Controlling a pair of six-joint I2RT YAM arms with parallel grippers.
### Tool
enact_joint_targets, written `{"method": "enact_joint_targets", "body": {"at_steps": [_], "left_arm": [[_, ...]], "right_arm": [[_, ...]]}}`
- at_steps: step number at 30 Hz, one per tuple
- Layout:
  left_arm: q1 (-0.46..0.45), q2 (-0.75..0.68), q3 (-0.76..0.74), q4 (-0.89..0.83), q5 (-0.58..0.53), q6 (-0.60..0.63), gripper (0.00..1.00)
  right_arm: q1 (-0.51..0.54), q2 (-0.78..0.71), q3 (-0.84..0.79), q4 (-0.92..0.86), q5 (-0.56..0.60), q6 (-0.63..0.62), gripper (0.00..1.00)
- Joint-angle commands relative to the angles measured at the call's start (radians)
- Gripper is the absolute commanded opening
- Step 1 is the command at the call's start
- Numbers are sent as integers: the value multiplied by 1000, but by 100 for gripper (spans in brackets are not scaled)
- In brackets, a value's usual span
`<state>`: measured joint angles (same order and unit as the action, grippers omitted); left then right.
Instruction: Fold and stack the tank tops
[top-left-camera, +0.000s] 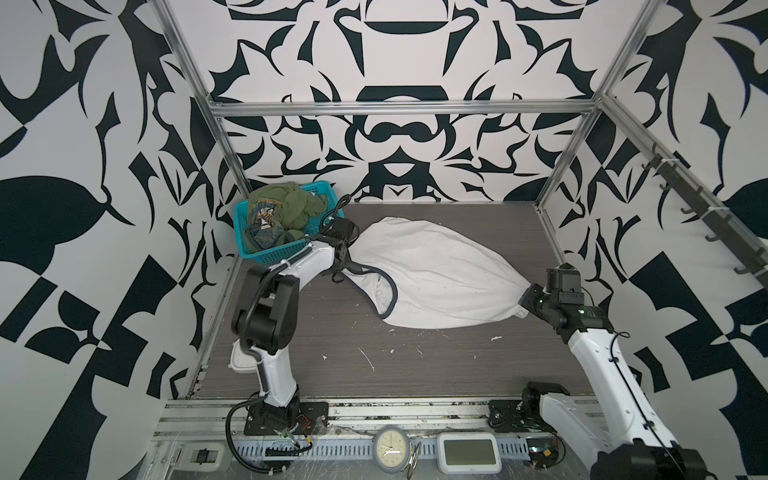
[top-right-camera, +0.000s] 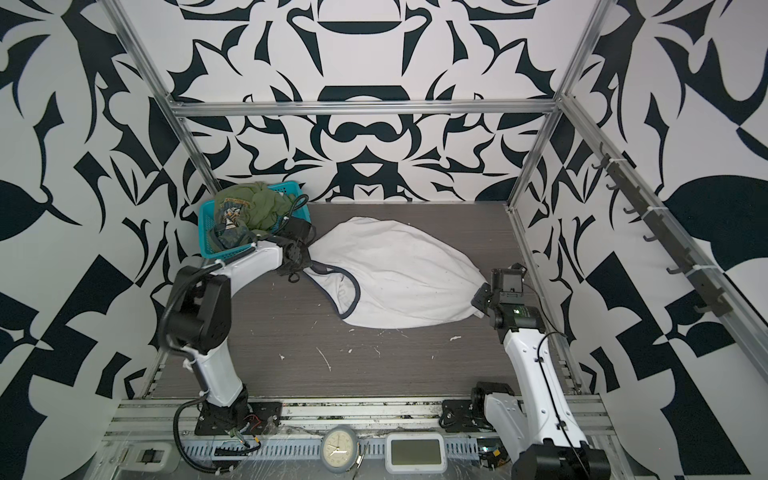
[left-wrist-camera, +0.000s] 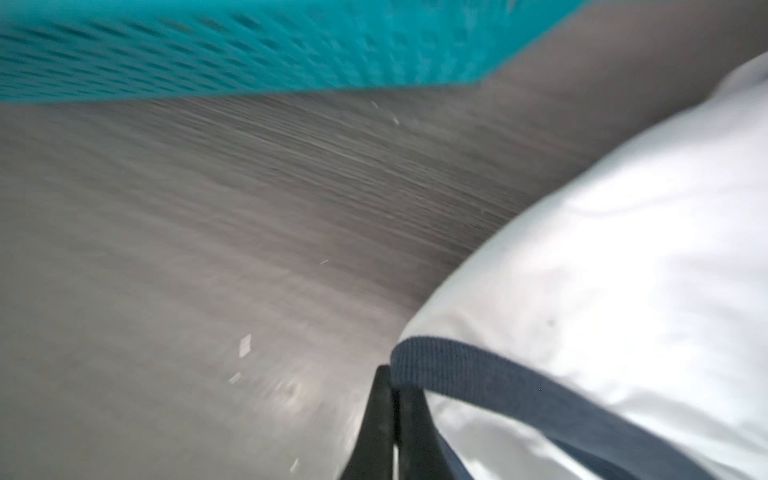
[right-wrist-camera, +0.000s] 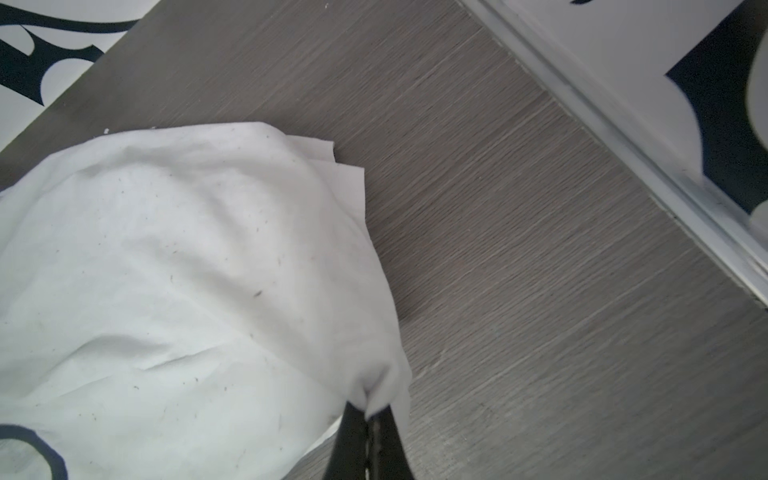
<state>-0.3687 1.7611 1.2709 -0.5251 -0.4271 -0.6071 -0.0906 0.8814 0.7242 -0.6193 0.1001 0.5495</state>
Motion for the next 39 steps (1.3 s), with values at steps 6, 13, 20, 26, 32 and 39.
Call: {"method": "enact_joint_targets", "body": {"at_steps": [6, 13, 20, 26, 32, 39], "left_arm": [[24, -509, -347, 26, -246, -150, 0], [151, -494, -456, -4, -95, -191, 0], [162, -371, -335, -13, -53, -127, 0], [180, -223, -178, -73, -39, -115, 0], [159, -205, -148, -102, 28, -84, 50], [-79, -332, -137, -164, -10, -92, 69]], "right_arm": [[-7, -73, 27, -12, 70, -16, 0], [-7, 122, 0, 138, -253, -3, 0], [-5, 367, 196, 205, -341, 37, 0], [-3, 589, 353, 204, -310, 51, 0], [-3, 709, 424, 208, -311, 38, 2], [-3, 712, 396, 213, -281, 20, 15]]}}
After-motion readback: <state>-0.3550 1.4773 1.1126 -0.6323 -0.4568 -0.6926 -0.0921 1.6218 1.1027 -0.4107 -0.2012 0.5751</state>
